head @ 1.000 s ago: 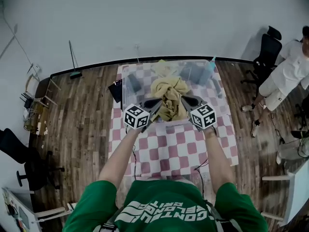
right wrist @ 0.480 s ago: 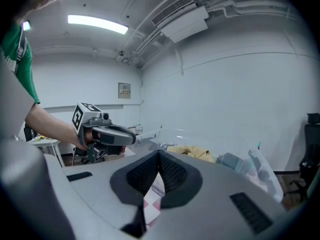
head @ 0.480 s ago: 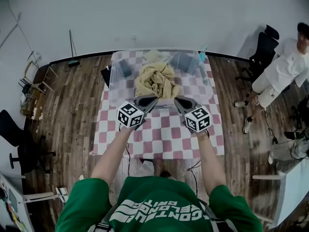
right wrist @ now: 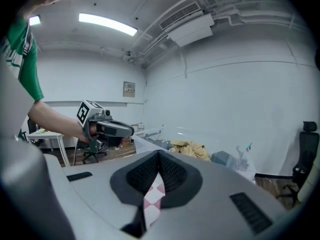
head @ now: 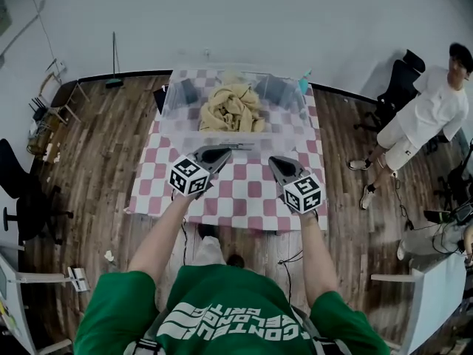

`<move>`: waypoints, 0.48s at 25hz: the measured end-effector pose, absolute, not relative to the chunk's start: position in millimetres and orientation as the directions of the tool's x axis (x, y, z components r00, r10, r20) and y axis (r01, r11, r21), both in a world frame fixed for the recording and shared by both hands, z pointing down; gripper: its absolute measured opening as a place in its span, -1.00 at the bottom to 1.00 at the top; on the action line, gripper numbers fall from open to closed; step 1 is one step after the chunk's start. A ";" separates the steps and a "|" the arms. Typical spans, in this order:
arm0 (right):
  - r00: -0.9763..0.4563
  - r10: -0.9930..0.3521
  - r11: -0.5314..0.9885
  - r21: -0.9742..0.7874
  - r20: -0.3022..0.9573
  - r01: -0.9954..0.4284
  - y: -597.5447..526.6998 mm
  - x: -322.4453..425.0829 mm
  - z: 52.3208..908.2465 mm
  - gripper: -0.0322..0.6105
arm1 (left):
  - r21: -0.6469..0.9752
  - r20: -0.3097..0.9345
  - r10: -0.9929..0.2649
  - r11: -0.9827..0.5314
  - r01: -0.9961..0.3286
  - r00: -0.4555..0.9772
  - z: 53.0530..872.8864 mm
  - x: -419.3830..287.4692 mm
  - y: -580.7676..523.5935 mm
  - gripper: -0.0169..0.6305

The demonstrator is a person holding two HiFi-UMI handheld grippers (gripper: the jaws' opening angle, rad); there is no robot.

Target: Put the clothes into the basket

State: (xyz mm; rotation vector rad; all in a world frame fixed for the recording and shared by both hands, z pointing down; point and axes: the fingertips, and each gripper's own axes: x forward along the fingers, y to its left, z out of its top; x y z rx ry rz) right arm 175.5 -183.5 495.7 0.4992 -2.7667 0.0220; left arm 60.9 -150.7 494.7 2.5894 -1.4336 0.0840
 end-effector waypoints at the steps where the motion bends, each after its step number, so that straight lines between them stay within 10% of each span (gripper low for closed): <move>1: -0.885 -0.339 0.938 0.042 0.321 -0.344 -179.5 180.6 496.3 -0.87 | 0.129 0.136 -0.836 -0.517 -0.846 0.532 494.7 63.4 -146.5 -0.94; 12: -0.883 -0.346 0.934 0.032 0.317 -0.355 -156.4 203.3 503.2 -0.87 | 0.110 0.122 -0.844 -0.511 -0.853 0.521 489.7 77.4 -123.2 -0.94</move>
